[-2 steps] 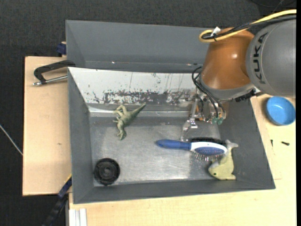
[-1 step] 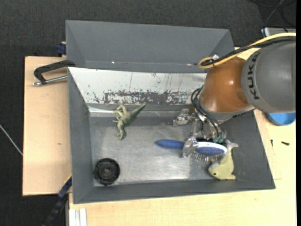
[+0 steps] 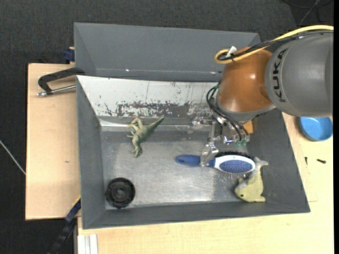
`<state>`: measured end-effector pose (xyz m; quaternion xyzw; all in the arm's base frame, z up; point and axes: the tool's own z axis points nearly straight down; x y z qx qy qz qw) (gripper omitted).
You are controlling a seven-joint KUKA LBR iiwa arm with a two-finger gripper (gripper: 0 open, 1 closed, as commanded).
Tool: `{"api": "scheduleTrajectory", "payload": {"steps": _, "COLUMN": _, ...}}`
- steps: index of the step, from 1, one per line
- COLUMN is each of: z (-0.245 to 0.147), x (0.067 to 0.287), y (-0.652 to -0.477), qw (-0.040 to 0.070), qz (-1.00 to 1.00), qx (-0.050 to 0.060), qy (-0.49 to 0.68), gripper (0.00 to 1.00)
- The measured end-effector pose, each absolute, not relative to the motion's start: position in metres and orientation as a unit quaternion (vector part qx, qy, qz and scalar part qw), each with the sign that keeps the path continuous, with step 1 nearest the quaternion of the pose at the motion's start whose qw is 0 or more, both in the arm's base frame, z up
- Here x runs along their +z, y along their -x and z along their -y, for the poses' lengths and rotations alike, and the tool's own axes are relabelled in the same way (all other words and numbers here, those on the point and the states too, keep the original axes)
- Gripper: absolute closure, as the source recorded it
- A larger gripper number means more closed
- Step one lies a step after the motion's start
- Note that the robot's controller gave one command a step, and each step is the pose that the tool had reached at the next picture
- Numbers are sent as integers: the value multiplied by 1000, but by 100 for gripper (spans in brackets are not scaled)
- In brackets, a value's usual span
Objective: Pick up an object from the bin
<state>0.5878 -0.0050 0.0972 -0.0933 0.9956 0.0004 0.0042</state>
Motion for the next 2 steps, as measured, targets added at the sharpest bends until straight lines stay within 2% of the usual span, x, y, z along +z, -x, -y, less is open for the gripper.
{"api": "scheduleTrajectory", "payload": {"steps": 1, "z": -1, "x": 74, "y": -556, "qw": 5, "qz": -1000, "qx": 1, "qy": -17, "gripper": 0}}
{"api": "scheduleTrajectory", "payload": {"steps": 2, "z": -1, "x": 75, "y": -557, "qw": 6, "qz": -1000, "qx": 1, "qy": -17, "gripper": 100}}
